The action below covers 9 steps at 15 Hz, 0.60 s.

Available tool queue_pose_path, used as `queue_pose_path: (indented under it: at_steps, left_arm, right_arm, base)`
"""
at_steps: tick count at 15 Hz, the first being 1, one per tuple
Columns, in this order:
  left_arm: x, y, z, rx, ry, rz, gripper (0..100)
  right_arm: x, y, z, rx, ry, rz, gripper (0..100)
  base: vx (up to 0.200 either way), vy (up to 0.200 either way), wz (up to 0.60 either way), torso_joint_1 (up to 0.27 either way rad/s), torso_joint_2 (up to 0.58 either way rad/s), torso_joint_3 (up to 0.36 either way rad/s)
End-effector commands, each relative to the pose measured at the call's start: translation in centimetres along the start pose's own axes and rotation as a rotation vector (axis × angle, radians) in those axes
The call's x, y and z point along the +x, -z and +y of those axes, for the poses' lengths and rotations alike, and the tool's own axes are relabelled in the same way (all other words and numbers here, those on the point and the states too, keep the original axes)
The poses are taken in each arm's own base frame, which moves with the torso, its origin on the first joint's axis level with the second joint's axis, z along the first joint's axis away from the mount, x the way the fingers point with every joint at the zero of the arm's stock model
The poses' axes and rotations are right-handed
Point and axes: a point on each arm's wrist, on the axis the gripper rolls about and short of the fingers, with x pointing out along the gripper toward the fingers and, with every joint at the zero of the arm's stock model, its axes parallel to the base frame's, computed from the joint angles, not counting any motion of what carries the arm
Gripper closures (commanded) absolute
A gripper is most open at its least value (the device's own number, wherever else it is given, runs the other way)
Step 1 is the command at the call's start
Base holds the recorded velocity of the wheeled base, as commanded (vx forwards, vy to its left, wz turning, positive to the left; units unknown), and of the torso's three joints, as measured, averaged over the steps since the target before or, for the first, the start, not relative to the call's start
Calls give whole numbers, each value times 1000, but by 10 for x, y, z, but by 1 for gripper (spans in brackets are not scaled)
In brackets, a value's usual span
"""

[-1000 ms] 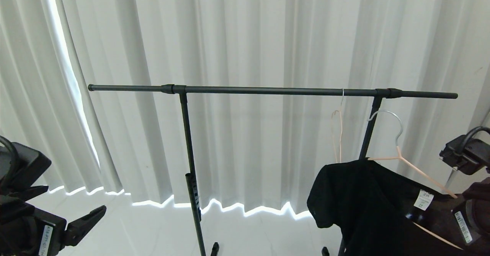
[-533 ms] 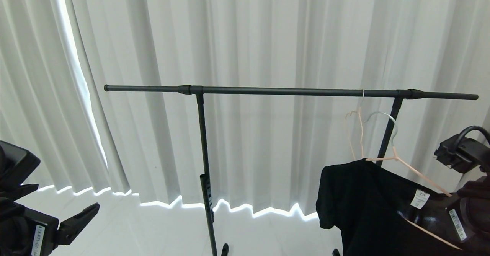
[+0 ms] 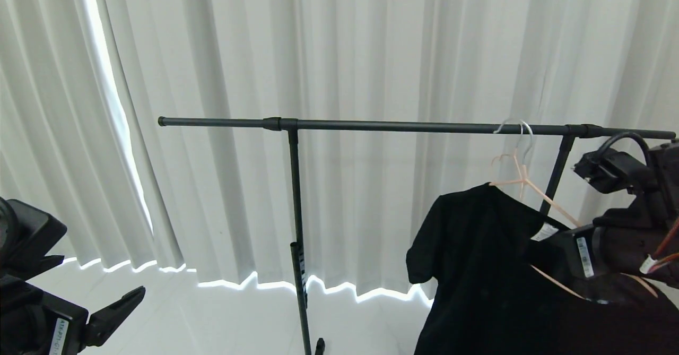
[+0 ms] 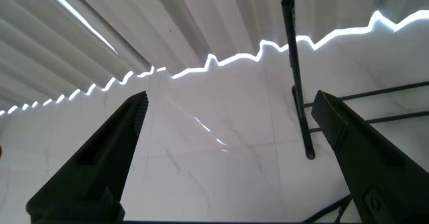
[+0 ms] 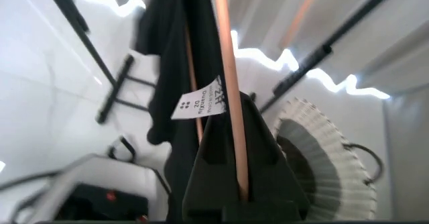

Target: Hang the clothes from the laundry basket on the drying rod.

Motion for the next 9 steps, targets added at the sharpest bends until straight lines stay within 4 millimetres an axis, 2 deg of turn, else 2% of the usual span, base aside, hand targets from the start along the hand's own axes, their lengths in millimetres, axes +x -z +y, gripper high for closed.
queue_pose_path:
  at_steps: [1,5,9]
  left_arm:
    - [1,0,-1,6,4,3,0]
    - [-1,-3,-2,18,18,-17,0]
    - [-3,-8,-3,28,34,-39,0]
  right_arm:
    - [20,-11,7,21,-1,-20,100]
    - [32,-17,14,23,26,-77,100]
    - [31,-18,18,13,32,-94,100]
  base:
    - [0,0,0,0,0,0]
    - [0,0,0,0,0,0]
    - [0,0,0,0,0,0]
